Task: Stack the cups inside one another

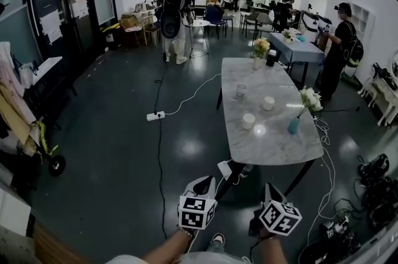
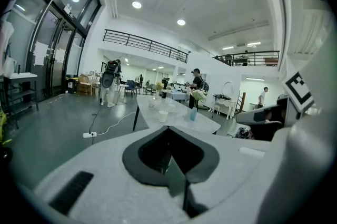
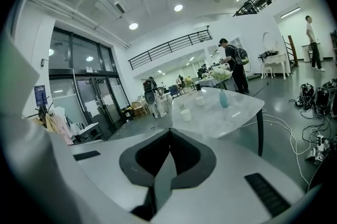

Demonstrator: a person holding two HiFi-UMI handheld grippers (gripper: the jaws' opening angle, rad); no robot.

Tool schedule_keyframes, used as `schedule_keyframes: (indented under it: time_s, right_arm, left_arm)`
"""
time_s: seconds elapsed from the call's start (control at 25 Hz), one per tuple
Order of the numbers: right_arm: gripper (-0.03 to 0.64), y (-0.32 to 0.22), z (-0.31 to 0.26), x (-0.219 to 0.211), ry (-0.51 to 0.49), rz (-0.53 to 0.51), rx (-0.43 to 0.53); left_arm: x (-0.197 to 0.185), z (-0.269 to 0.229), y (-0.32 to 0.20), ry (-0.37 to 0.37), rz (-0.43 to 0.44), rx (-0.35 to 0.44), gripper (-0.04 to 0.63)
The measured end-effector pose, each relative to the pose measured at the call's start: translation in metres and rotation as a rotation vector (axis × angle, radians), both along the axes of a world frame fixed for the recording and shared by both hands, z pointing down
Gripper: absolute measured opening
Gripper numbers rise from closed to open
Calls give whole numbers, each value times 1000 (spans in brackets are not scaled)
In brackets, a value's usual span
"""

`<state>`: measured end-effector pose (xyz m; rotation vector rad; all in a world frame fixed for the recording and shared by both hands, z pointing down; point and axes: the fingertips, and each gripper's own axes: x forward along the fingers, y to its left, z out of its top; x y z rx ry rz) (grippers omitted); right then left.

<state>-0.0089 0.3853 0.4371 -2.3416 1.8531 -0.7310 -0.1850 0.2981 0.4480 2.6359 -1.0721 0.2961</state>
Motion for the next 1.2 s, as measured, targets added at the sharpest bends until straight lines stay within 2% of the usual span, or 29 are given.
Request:
schedule_keyframes:
  time_s: [0.76,1.0,1.2]
  right_arm:
    - [8,-76,17,84,-58,-43,-32]
    - [8,-91,28,108,-80,-62,-45]
    - [8,-102,36,112,-97,-83,-61]
  left_arm:
    - [83,9,-68,-48,-8,-17,-2]
    - [100,20,-77,-87,-23,-24,-2]
    - [105,28,-85,-113,-34,-41,-2]
